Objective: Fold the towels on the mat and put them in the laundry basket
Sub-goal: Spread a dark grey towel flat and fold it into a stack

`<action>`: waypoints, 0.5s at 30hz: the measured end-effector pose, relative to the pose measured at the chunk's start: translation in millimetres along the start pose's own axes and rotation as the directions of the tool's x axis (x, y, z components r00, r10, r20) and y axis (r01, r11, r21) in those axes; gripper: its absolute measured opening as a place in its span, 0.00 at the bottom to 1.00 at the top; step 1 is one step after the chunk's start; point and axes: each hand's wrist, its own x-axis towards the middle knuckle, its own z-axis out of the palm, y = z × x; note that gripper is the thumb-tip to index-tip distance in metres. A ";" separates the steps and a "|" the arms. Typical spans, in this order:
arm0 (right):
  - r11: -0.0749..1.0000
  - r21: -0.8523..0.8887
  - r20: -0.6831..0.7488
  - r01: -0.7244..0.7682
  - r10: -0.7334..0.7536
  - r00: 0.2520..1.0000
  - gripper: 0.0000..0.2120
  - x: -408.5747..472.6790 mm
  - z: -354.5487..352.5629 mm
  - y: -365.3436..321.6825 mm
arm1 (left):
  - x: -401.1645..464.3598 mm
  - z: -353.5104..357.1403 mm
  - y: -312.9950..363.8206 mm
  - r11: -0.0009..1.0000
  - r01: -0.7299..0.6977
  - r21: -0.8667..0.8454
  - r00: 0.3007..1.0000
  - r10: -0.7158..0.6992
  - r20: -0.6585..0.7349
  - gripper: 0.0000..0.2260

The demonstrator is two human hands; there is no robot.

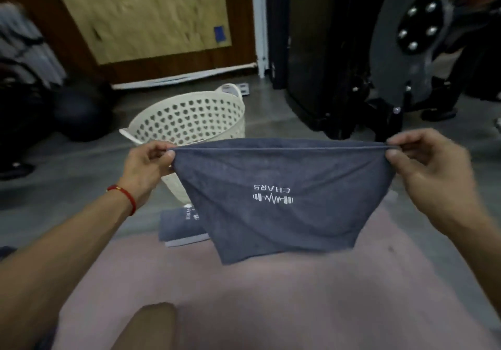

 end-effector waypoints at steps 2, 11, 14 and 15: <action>0.997 0.032 0.102 0.073 -0.076 0.992 0.11 17.8 27.5 -21.1 | -12.1 -43.0 5.2 1.000 0.020 -0.020 0.997 -0.021 -0.073 0.09; 0.966 0.164 0.213 0.198 -0.230 0.950 0.10 50.8 138.1 -78.6 | -59.3 -178.2 21.7 0.997 -0.058 0.041 0.956 0.067 -0.286 0.07; 0.958 0.178 0.222 0.223 -0.260 0.940 0.08 46.2 174.0 -86.8 | -61.5 -212.5 22.2 0.989 -0.078 0.125 0.931 0.117 -0.346 0.08; 0.962 0.166 0.240 0.218 -0.254 0.937 0.08 48.3 184.7 -90.1 | -62.4 -222.9 23.2 0.985 -0.080 0.154 0.923 0.131 -0.362 0.09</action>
